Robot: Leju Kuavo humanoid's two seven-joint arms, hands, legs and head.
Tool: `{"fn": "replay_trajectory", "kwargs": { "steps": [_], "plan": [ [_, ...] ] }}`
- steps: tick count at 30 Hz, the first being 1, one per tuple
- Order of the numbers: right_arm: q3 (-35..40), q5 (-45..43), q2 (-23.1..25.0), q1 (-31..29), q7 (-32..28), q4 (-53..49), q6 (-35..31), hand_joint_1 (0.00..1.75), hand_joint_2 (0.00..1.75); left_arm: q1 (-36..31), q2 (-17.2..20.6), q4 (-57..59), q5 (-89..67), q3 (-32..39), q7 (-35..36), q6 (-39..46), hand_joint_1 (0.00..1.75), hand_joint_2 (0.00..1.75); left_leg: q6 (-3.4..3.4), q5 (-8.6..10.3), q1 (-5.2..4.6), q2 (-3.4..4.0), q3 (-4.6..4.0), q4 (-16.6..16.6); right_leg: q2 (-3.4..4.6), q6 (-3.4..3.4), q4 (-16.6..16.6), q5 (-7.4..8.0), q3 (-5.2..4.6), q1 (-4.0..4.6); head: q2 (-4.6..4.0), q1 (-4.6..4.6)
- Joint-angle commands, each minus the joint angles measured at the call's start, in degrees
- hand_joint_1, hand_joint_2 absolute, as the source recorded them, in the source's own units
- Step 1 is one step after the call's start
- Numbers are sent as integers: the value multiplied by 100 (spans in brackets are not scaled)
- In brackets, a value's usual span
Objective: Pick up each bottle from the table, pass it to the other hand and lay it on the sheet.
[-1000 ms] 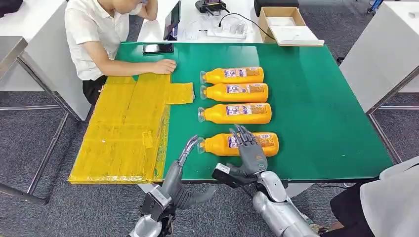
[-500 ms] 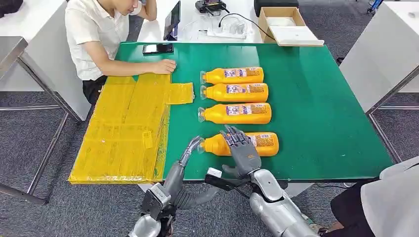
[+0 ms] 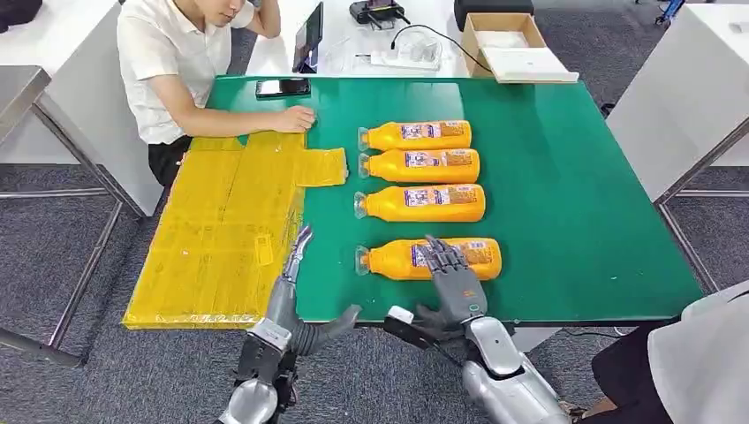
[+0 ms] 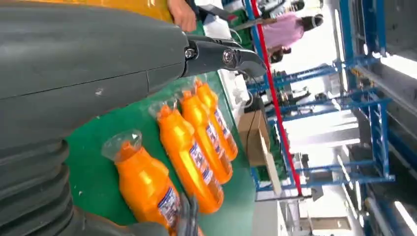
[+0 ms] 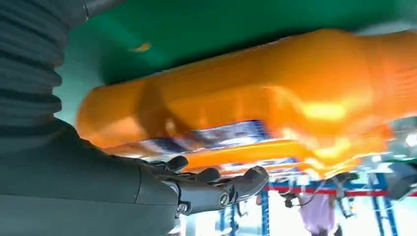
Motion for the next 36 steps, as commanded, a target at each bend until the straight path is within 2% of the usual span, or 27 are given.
{"fn": "replay_trajectory", "kwargs": {
  "steps": [1,12,19,28,31,32,36],
  "plan": [
    [-312,421,-206,208,367,-146,177,0,175,93,20,-53,2,156,62,-73,0,175,-10,-8,4,4,23,-5,-5,-11,-6,-8,24,6,0,0],
    [-395,708,-147,136,388,-186,11,0,175,148,36,-165,-15,152,111,-130,0,175,-7,-4,2,4,16,-4,-2,-7,-3,-4,15,4,0,0],
    [-590,545,-113,-265,92,310,-162,0,175,89,76,-151,-12,7,111,-176,0,175,-11,-12,4,18,26,0,7,-13,0,-8,24,6,0,0],
    [-678,426,-94,-402,123,619,-11,0,175,65,90,-112,13,-40,116,-213,0,175,-8,-5,1,12,16,-3,5,-8,-2,-3,15,3,-2,0],
    [-721,313,-50,-592,175,1146,263,0,175,25,76,-30,77,-31,153,-220,0,175,-6,-3,0,9,13,-4,3,-7,-2,-2,13,1,-2,0],
    [-830,234,12,-811,274,1808,253,0,175,-108,56,174,125,-56,197,-260,0,175,-9,-6,2,13,19,-4,5,-9,-3,-3,18,4,0,0],
    [-855,254,15,-903,349,2038,266,0,175,-126,51,208,133,-72,220,-264,0,175,-10,-3,5,8,37,-8,-3,-11,-12,-2,35,8,0,0]
  ]
}}
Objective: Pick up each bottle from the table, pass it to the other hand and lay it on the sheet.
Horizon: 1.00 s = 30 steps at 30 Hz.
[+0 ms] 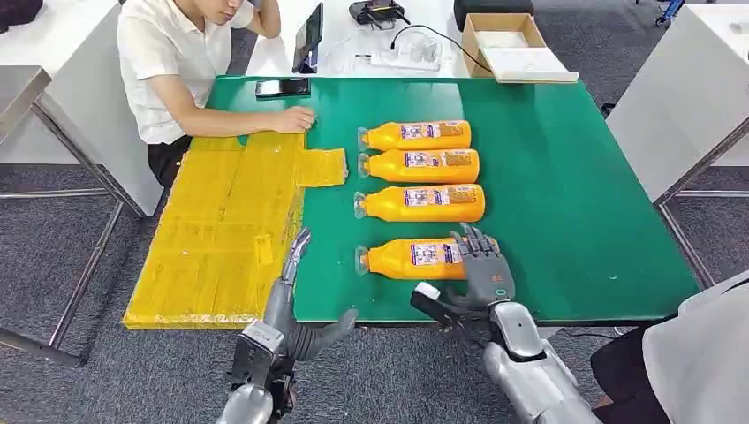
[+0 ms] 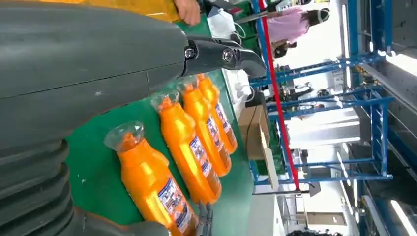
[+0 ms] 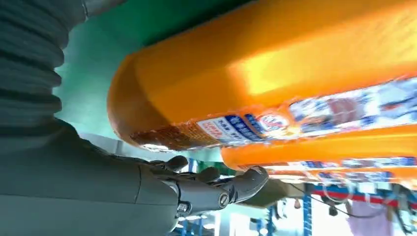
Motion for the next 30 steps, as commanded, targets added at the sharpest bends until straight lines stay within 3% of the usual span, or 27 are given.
{"fn": "replay_trajectory", "kwargs": {
  "steps": [1,15,20,22,30],
  "plan": [
    [-232,-28,153,-555,154,1639,71,0,175,-299,68,453,54,-127,78,-41,0,175,-8,-3,4,4,31,-6,-4,-9,-9,-2,32,5,-2,0],
    [-374,-270,297,-732,-71,2020,320,0,175,-381,98,547,68,-189,124,-84,0,175,-7,-2,5,4,80,-4,-5,-9,-11,1,77,7,0,0],
    [-449,-553,349,-913,-316,2513,956,2,175,-498,104,706,193,-247,199,-175,0,175,-14,3,8,13,88,-9,-6,-17,-16,6,84,11,-2,0],
    [-511,-730,346,-949,-556,2663,1173,173,175,-564,100,783,273,-275,177,-213,0,175,-11,3,9,22,101,-8,6,-15,-19,8,95,11,0,0],
    [-671,-1180,312,-773,-997,2747,1270,175,175,-616,157,764,519,-346,151,-301,0,175,-8,-5,9,37,135,-9,23,-17,-21,7,110,12,0,0]
  ]
}}
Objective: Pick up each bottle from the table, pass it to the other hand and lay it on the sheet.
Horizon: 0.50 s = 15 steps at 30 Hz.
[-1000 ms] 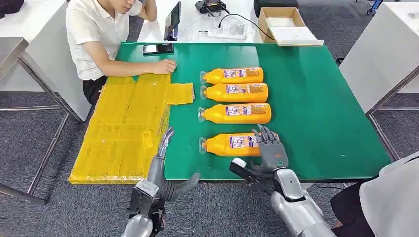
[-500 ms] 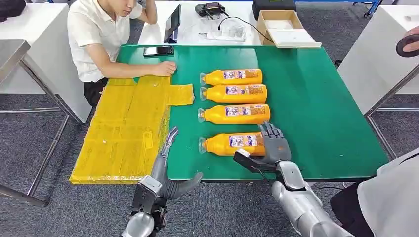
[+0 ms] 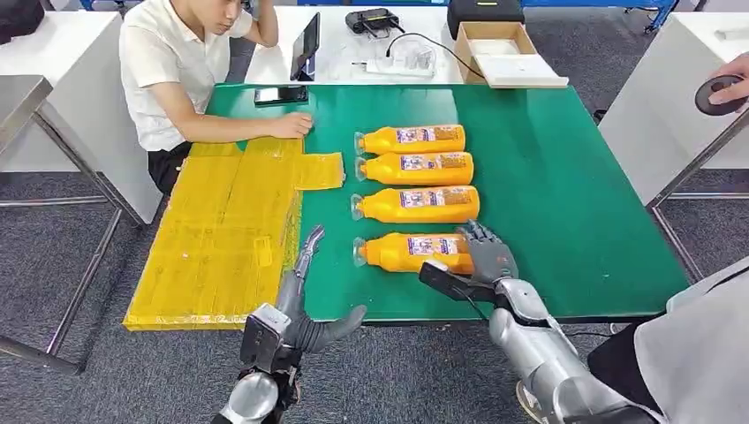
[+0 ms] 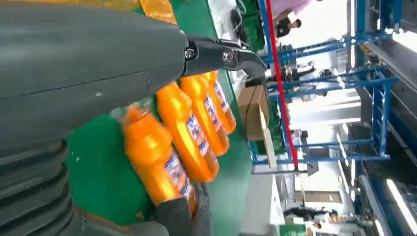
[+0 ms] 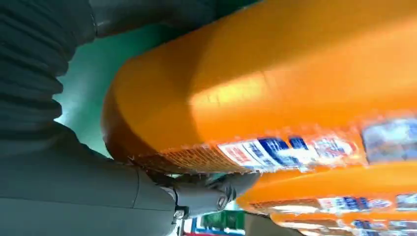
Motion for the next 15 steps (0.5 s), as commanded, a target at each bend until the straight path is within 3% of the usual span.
{"fn": "replay_trajectory", "kwargs": {
  "steps": [1,9,11,15],
  "plan": [
    [-352,-480,68,369,-451,760,379,175,175,-258,170,372,105,-210,-20,-37,0,175,-14,7,14,-23,3,-16,-33,-14,-22,1,18,15,0,0],
    [-558,-917,-13,517,-904,638,420,175,175,-217,208,291,169,-203,-87,6,0,175,-18,-5,15,-21,12,-17,-33,-13,-23,-4,28,17,2,-2],
    [-676,-1317,42,605,-1413,434,481,175,175,-167,190,206,259,-130,-162,99,0,175,-15,-13,12,-9,21,-9,-18,-7,-15,-7,31,15,0,-2],
    [-724,-1748,161,763,-1782,59,462,175,175,-81,118,114,426,21,-135,344,0,175,-15,-16,13,3,17,-10,-6,-9,-14,-6,28,15,2,0]
  ]
}}
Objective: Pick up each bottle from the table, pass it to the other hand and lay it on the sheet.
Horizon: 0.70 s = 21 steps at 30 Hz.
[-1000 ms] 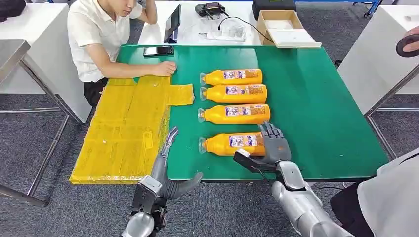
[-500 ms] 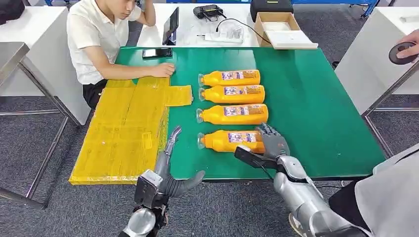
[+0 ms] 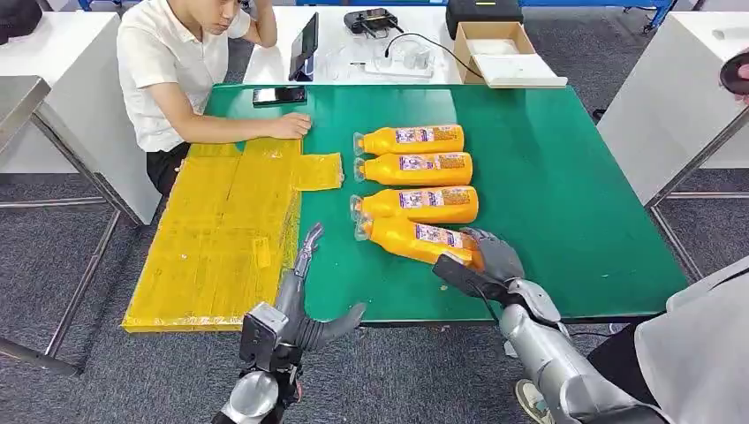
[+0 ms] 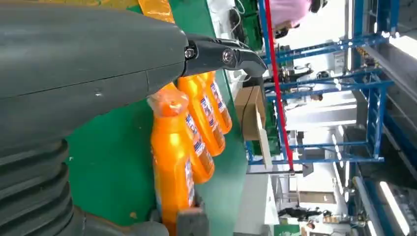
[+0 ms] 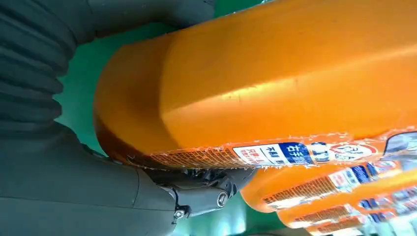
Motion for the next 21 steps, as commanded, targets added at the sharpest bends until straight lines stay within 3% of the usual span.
{"fn": "replay_trajectory", "kwargs": {
  "steps": [1,6,8,12,17,21],
  "plan": [
    [-384,-842,280,803,-752,-322,229,175,175,15,5,52,456,244,96,403,0,175,-15,5,14,-13,-5,-12,-22,-17,-18,2,5,15,0,0],
    [-347,-1428,466,1268,-1130,-1430,20,175,175,137,-16,-89,1354,526,445,282,0,175,-14,0,13,-2,-10,-7,-7,-15,-9,1,-1,14,2,0],
    [-317,-1850,536,1541,-1302,-2093,-84,175,175,238,39,-164,2085,541,842,-220,0,175,-14,-1,11,2,-17,-9,-3,-15,-6,-1,-10,12,2,-2],
    [-241,-1904,533,1613,-1239,-2280,-92,175,175,270,73,-186,2102,508,842,-232,0,175,-12,-2,8,-1,-36,-4,-4,-11,1,-5,-24,8,2,-2],
    [-98,-2723,709,1818,-1629,-3030,-69,175,175,380,308,-303,2902,160,1094,-1367,0,175,-14,-6,10,5,-67,-4,-1,-15,2,-10,-53,9,2,-2],
    [-33,-2759,732,1837,-1583,-3127,-87,175,175,417,309,-331,2901,145,1094,-1362,0,175,-7,-2,4,0,-96,-2,6,-6,7,-6,-79,0,2,-2]
  ]
}}
